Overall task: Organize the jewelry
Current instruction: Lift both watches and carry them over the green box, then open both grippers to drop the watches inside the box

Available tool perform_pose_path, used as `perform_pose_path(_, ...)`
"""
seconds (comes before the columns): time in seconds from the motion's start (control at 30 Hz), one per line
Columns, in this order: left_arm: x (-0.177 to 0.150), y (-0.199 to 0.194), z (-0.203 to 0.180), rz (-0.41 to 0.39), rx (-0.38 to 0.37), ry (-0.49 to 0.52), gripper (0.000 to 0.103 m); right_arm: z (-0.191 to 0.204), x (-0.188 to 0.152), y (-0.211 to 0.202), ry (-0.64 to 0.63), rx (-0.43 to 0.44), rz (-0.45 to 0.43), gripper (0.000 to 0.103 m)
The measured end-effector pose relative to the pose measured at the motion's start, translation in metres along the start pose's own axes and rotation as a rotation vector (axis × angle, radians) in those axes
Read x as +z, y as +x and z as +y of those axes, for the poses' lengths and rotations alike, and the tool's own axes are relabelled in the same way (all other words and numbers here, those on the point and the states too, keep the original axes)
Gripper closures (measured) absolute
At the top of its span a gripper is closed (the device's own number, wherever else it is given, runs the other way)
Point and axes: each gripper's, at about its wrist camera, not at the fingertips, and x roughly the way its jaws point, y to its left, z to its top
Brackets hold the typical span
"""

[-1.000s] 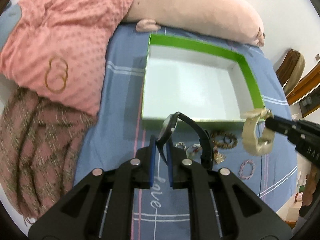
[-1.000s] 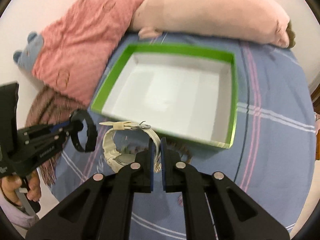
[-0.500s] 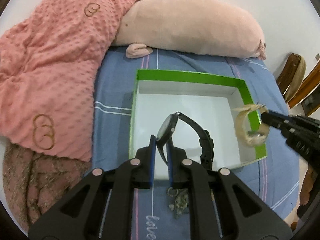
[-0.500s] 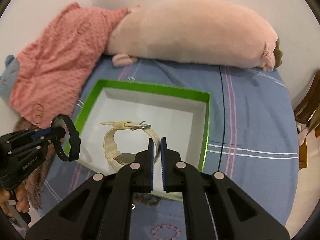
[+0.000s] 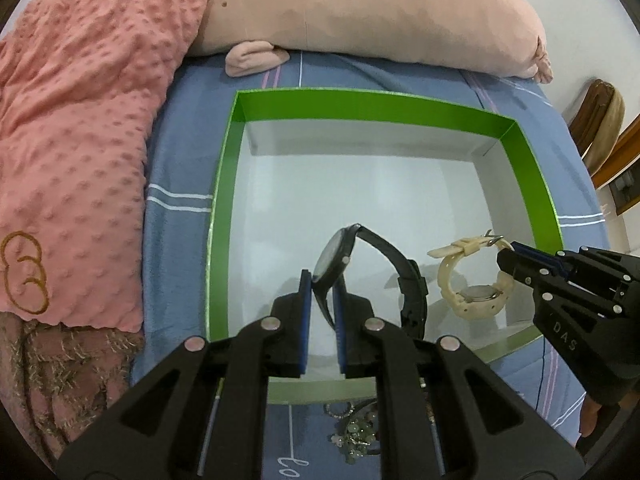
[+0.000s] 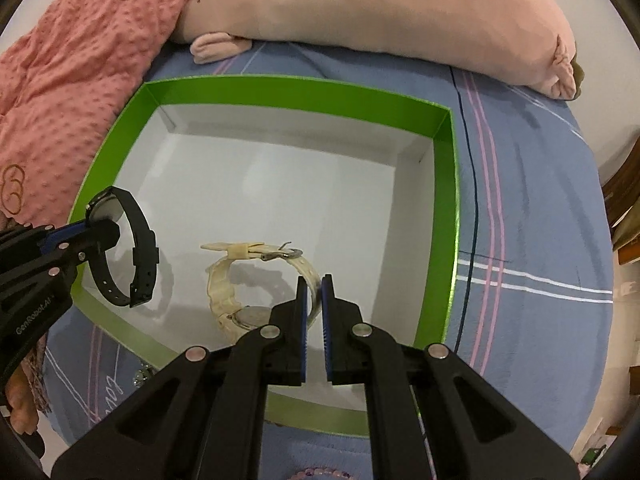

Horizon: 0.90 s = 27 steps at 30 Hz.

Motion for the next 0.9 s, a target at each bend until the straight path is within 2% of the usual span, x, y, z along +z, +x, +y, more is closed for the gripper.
perform_pose_path(0.43,-0.001,0.023,0.001,0.054,0.003,-0.008,0.092,-0.001,0.002,0.012,0.017,0.000,0.033,0.097)
perform_pose_path(0.53,-0.001,0.022,0.000,0.049,0.009,-0.003,0.083,-0.001,0.002,0.010,0.021,-0.008,0.023,0.096)
perform_pose_path(0.57,-0.001,0.020,-0.001,0.038,0.018,0.003,0.081,-0.002,0.003,0.008,0.024,-0.013,0.015,0.093)
perform_pose_path(0.63,0.000,0.016,-0.001,0.028,0.024,0.009,0.075,-0.003,0.004,0.001,0.032,-0.012,-0.004,0.074)
perform_pose_path(0.67,0.000,0.013,-0.001,0.019,0.024,0.008,0.073,-0.004,0.005,-0.005,0.036,-0.010,-0.018,0.071)
perform_pose_path(0.9,-0.009,-0.028,0.007,-0.043,0.010,-0.010,0.071,-0.012,-0.003,-0.057,0.056,0.063,-0.093,0.070)
